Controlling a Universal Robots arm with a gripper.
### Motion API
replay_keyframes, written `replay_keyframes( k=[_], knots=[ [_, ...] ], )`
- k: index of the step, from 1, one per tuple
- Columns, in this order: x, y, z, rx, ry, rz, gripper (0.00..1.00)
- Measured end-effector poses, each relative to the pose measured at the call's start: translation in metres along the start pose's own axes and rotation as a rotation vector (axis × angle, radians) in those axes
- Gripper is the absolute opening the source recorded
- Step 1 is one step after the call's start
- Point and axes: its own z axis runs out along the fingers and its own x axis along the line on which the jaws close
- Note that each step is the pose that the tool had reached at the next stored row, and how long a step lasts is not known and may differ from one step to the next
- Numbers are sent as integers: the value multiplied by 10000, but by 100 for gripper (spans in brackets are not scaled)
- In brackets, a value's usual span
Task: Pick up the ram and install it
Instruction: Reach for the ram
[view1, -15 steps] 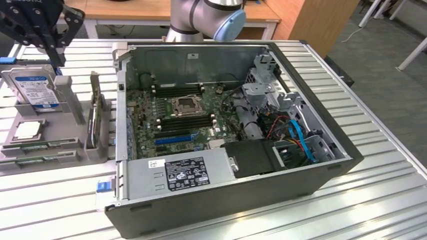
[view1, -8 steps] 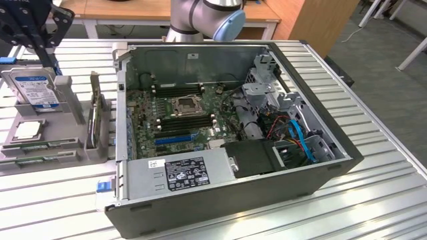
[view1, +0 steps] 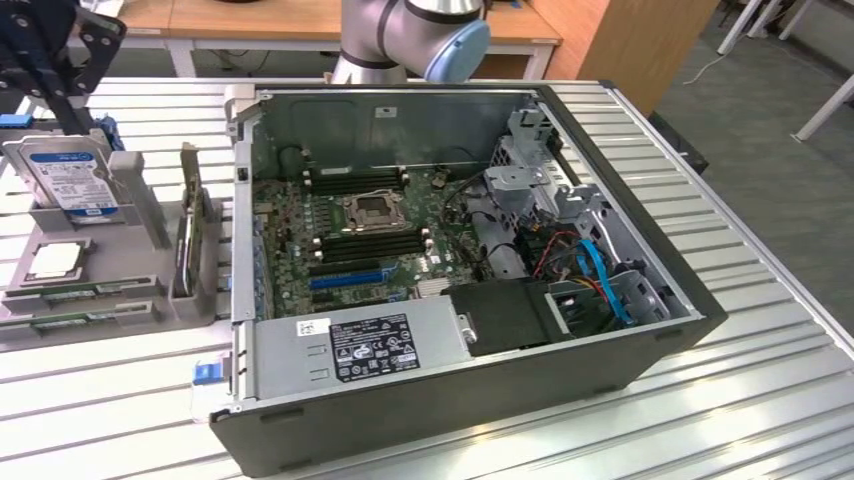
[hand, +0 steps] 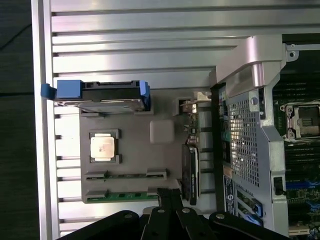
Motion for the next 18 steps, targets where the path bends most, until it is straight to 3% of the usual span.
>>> replay_keyframes(
  k=[18],
  knots=[
    [317, -24, -5, 0, 0, 0, 10]
  ],
)
